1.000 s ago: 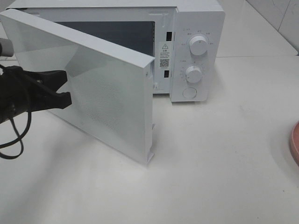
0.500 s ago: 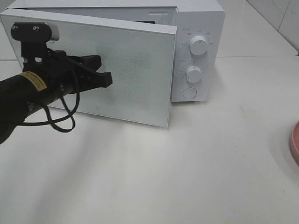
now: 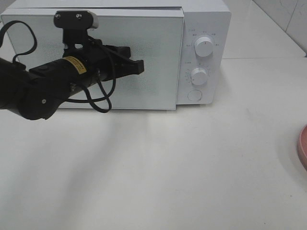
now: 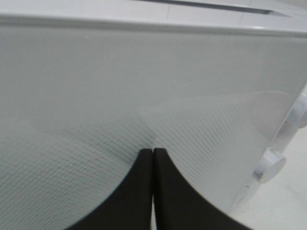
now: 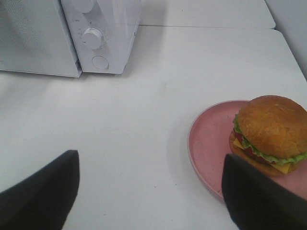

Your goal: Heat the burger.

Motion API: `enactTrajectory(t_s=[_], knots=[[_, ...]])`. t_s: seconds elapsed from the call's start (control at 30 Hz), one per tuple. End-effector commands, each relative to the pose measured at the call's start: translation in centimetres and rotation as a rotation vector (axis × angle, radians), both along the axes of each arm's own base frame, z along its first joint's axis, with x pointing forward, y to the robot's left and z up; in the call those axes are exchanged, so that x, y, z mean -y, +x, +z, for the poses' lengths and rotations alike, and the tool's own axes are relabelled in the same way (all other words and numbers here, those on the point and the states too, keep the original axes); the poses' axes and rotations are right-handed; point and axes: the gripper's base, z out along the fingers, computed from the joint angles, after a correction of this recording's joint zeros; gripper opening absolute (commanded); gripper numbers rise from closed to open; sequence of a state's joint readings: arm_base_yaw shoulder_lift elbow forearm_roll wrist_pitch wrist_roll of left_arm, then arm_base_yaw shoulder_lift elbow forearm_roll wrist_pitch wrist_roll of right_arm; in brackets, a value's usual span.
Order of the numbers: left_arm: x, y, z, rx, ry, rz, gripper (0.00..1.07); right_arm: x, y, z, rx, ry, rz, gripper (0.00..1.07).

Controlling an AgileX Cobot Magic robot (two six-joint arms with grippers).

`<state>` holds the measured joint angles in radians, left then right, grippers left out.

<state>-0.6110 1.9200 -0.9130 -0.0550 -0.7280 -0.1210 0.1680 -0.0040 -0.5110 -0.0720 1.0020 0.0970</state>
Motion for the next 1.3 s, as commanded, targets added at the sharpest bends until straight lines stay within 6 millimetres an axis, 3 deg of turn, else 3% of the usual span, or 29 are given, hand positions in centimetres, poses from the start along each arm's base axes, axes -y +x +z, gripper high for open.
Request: enactTrajectory(t_s=[0.03, 0.4, 0.53, 0.9, 1.0, 1.07, 1.1, 1.13, 1.17, 1.2, 1.23, 1.3], knots=[[0.8, 1.8, 0.5, 0.02, -0.042, 0.029, 0.0, 0.0, -0.4, 0.0, 0.028, 0.007, -0.005, 0.76], [2.5, 4.2, 0.0, 0.015, -0.048, 0.031, 0.0, 0.0, -0.4, 0.0, 0.028, 0.007, -0.005, 0.76], [2.6, 4.2, -0.2, 0.014, -0.039, 0.023, 0.0, 0.0, -0.4, 0.0, 0.028, 0.007, -0.005, 0.76], [3.5, -0.4, 0.5, -0.217, 0.149, -0.091, 0.0, 0.0, -0.4, 0.0, 0.028, 0.007, -0.005, 0.76], [3.9, -1.7, 1.1, -0.279, 0.203, -0.122, 0.08, 0.0, -0.4, 0.0, 0.028, 0.007, -0.005, 0.76], [3.9, -2.7, 2.0, -0.315, 0.251, -0.15, 0.33, 0.0, -0.4, 0.0, 0.028, 0.007, -0.005, 0.76], [3.9, -2.7, 2.0, -0.315, 0.251, -0.15, 0.33, 0.0, -0.4, 0.0, 0.028, 0.007, -0.005, 0.76], [3.9, -3.2, 2.4, -0.338, 0.273, -0.16, 0.62, 0.0, -0.4, 0.0, 0.028, 0.007, -0.005, 0.76], [3.8, -3.5, 2.6, -0.354, 0.285, -0.164, 0.78, 0.0, -0.4, 0.0, 0.028, 0.007, -0.005, 0.76], [3.8, -3.5, 2.6, -0.354, 0.285, -0.164, 0.78, 0.0, -0.4, 0.0, 0.028, 0.007, -0.005, 0.76], [3.5, -3.9, 2.9, -0.387, 0.309, -0.165, 1.02, 0.0, -0.4, 0.0, 0.028, 0.007, -0.005, 0.76], [3.4, -4.0, 2.9, -0.41, 0.317, -0.162, 1.01, 0.0, -0.4, 0.0, 0.028, 0.007, -0.005, 0.76]])
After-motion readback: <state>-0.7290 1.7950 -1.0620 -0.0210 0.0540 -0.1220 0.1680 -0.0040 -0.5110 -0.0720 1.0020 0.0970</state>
